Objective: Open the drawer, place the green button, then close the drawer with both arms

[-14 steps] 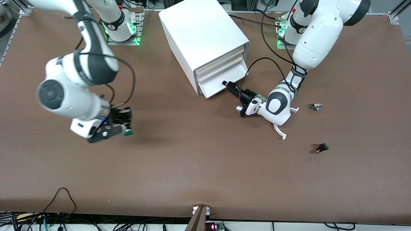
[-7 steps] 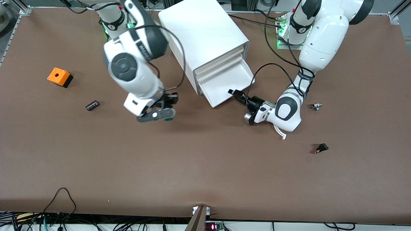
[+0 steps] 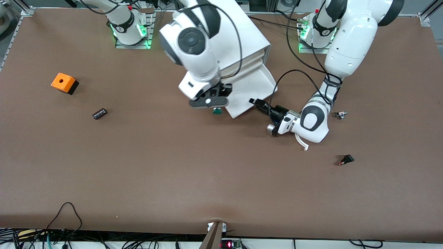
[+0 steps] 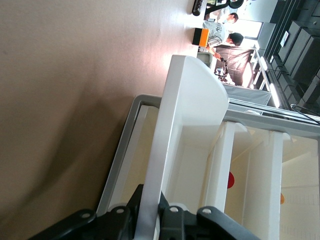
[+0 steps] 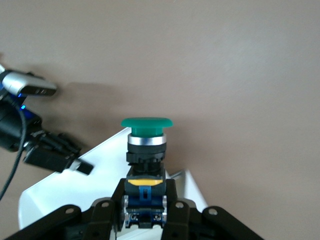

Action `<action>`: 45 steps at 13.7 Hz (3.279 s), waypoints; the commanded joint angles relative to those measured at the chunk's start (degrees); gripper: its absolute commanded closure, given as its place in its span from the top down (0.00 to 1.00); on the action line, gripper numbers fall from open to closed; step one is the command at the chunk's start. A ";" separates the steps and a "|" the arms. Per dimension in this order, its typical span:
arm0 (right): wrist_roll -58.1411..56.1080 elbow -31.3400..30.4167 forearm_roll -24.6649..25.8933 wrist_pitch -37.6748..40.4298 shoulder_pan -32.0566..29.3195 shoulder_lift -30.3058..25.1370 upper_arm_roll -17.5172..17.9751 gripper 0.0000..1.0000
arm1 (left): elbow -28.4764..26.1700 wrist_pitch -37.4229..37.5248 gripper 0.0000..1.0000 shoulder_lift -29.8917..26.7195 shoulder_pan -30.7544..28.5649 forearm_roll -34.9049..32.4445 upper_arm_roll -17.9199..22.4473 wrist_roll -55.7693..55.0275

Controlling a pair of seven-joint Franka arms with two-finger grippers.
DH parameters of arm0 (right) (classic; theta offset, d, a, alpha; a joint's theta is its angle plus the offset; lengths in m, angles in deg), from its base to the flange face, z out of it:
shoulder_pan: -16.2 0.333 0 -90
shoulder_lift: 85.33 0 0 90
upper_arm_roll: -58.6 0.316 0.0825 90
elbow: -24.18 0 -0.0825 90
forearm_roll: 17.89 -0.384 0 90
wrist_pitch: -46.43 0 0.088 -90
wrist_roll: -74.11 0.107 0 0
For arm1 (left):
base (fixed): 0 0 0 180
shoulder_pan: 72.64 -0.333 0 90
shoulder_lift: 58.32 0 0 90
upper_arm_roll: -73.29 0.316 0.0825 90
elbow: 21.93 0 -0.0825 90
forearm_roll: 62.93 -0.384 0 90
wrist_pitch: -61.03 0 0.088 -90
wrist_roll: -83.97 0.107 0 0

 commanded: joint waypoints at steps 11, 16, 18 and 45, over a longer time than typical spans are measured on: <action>14.39 2.40 4.15 -10.10 9.54 9.64 -1.19 0.00 | 1.61 -2.56 1.00 -0.81 -2.06 -4.89 3.76 -10.29; 19.83 2.31 5.73 -10.72 11.74 11.93 -1.10 0.00 | 8.80 4.72 1.00 -3.54 -8.55 -18.24 3.76 -17.94; 20.73 2.22 5.73 -10.72 12.45 12.72 -1.10 0.00 | 11.62 7.27 1.00 -4.77 -10.58 -23.25 3.85 -19.17; -54.84 -13.94 -0.42 18.11 -35.44 -26.63 -6.99 1.00 | 20.09 16.25 1.00 -45.80 -9.45 -67.49 7.11 -51.92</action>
